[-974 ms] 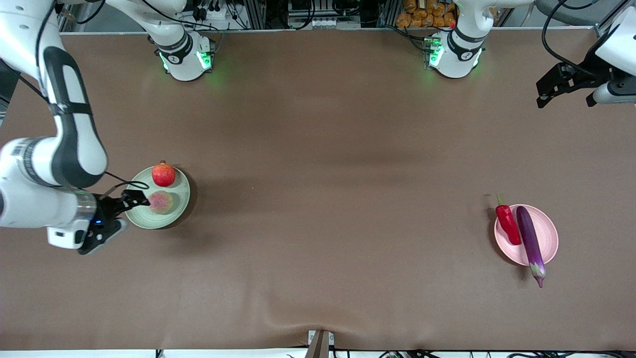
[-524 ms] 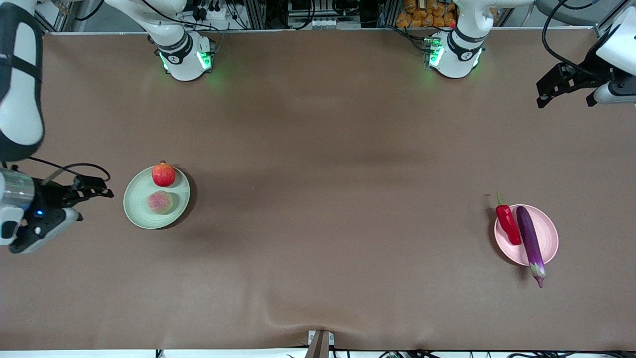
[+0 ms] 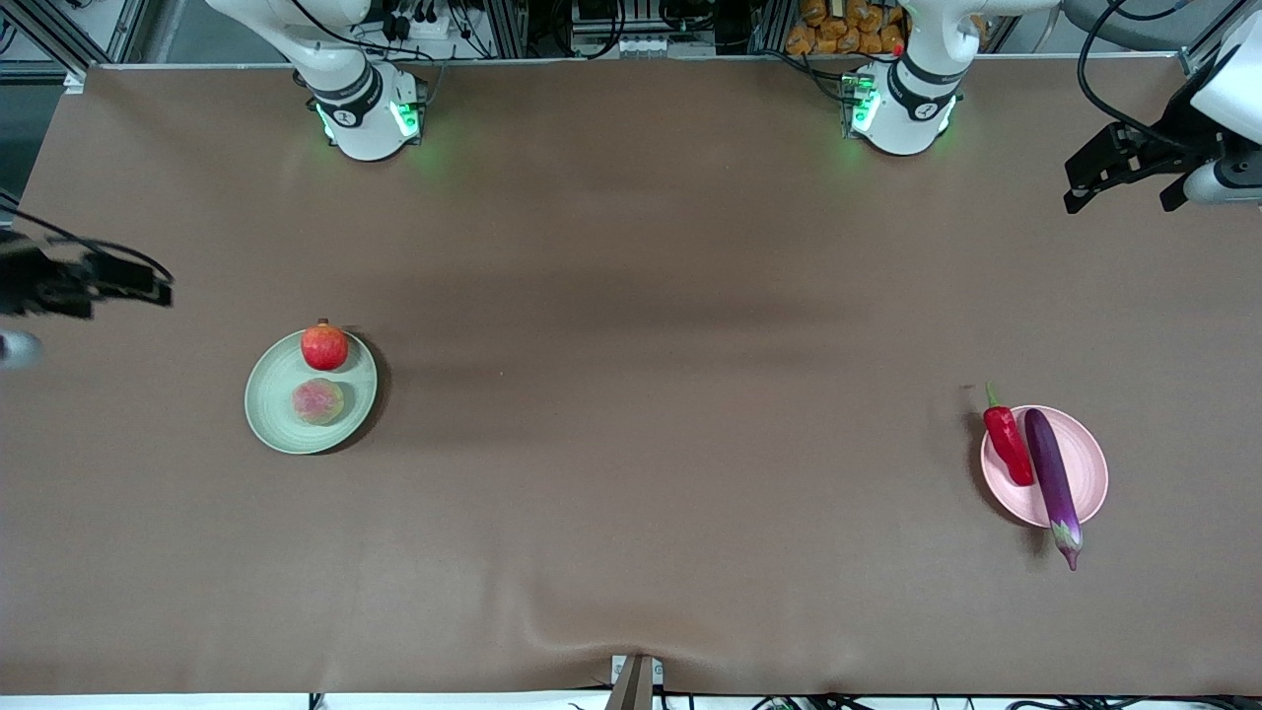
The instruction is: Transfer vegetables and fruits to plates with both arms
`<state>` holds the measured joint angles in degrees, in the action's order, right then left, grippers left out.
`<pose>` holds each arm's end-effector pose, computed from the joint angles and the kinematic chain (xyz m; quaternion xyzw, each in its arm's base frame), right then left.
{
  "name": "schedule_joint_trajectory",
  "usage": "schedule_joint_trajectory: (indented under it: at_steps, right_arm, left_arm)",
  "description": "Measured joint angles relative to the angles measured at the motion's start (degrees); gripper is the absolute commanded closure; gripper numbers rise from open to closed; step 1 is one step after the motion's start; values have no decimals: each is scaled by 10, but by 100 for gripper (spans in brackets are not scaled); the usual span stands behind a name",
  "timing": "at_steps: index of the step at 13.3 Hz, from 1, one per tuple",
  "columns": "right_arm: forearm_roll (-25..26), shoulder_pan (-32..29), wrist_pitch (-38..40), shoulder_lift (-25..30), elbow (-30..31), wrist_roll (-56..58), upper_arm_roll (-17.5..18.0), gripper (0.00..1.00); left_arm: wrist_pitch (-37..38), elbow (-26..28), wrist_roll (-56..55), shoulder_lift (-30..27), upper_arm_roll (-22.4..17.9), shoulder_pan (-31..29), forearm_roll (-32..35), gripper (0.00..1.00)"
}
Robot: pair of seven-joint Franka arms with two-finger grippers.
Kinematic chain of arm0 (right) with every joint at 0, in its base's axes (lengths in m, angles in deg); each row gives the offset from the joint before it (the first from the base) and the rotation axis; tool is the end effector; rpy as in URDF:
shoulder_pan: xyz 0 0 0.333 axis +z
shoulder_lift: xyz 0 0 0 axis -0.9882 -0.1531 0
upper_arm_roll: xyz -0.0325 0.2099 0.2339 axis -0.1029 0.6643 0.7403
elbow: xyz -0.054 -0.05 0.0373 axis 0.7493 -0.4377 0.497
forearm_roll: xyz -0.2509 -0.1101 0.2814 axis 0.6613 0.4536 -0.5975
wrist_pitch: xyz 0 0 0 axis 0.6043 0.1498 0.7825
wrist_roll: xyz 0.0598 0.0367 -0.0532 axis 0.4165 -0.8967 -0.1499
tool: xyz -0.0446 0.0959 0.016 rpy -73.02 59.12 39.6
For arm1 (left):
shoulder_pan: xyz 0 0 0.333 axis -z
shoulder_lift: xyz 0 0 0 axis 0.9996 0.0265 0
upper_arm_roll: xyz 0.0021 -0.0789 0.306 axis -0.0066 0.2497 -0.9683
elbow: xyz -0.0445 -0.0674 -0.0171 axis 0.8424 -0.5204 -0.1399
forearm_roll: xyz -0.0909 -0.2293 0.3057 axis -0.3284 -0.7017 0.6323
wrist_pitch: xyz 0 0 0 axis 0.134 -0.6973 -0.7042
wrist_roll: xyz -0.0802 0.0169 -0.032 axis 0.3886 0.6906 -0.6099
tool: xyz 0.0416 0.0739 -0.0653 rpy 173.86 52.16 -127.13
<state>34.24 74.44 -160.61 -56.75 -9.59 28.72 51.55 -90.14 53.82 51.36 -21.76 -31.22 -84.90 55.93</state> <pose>0.5975 -0.0255 0.6283 -0.9944 -0.0371 0.0812 0.0565 0.5045 -0.0569 0.6695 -0.9998 -0.0021 -0.0154 0.0101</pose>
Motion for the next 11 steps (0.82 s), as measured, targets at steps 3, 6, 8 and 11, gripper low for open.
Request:
schedule_joint_trajectory:
  at_steps: [3,6,8,11]
  right_arm:
    - [0,34,-3,83,71,-2,-33,0]
    - [1,53,-52,166,183,-10,-42,0]
    - [1,53,-63,193,230,-10,-43,0]
    - [29,55,-78,197,238,-8,-41,0]
  left_arm:
    - [0,-1,0,0,0,0,0,0]
    - [1,-1,0,0,0,0,0,0]
    - [1,-1,0,0,0,0,0,0]
    - [1,-1,0,0,-1,0,0,0]
